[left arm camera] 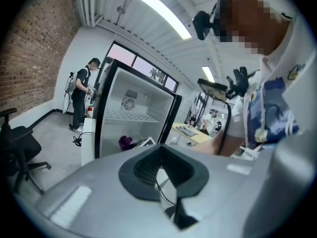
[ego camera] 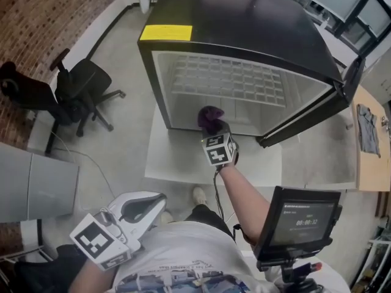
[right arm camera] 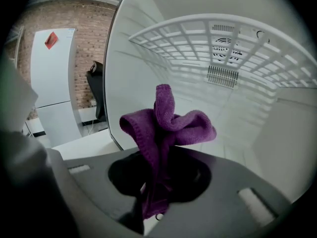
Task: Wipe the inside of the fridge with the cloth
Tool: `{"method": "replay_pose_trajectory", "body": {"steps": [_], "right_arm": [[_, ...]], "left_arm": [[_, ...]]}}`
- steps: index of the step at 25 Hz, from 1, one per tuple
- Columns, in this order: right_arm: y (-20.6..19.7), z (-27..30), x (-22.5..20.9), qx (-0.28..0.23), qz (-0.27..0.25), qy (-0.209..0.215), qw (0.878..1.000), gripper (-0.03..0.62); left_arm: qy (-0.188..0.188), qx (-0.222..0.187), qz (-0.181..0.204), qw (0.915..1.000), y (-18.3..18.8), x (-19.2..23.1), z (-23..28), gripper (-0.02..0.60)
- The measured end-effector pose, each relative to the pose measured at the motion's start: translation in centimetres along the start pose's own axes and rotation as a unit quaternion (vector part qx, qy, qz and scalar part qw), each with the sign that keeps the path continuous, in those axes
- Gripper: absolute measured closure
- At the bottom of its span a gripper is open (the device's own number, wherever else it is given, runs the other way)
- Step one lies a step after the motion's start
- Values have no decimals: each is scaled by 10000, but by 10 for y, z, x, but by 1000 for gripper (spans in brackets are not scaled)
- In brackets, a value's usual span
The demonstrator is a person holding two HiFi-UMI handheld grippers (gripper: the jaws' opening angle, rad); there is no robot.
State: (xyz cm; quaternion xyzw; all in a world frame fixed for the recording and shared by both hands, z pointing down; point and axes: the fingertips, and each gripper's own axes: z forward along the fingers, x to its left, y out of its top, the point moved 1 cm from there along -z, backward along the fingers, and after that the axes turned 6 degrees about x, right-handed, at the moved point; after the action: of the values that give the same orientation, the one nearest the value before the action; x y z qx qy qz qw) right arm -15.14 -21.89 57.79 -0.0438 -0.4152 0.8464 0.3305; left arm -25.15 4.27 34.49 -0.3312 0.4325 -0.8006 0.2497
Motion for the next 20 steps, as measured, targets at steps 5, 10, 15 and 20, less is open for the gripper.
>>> {"method": "replay_pose_trajectory", "body": {"steps": [5, 10, 15, 20], "right_arm": [[15, 10, 26, -57, -98, 189, 9998, 513], [25, 19, 45, -116, -129, 349, 9992, 513], [34, 23, 64, -127, -147, 498, 9986, 513], [37, 23, 72, -171, -132, 674, 9975, 513]], "left_arm": [[212, -74, -99, 9997, -9, 6, -18, 574], [373, -87, -152, 9992, -16, 11, -28, 574], [474, -115, -227, 9986, -19, 15, -42, 574], [472, -146, -219, 9985, -24, 14, -45, 574]]}}
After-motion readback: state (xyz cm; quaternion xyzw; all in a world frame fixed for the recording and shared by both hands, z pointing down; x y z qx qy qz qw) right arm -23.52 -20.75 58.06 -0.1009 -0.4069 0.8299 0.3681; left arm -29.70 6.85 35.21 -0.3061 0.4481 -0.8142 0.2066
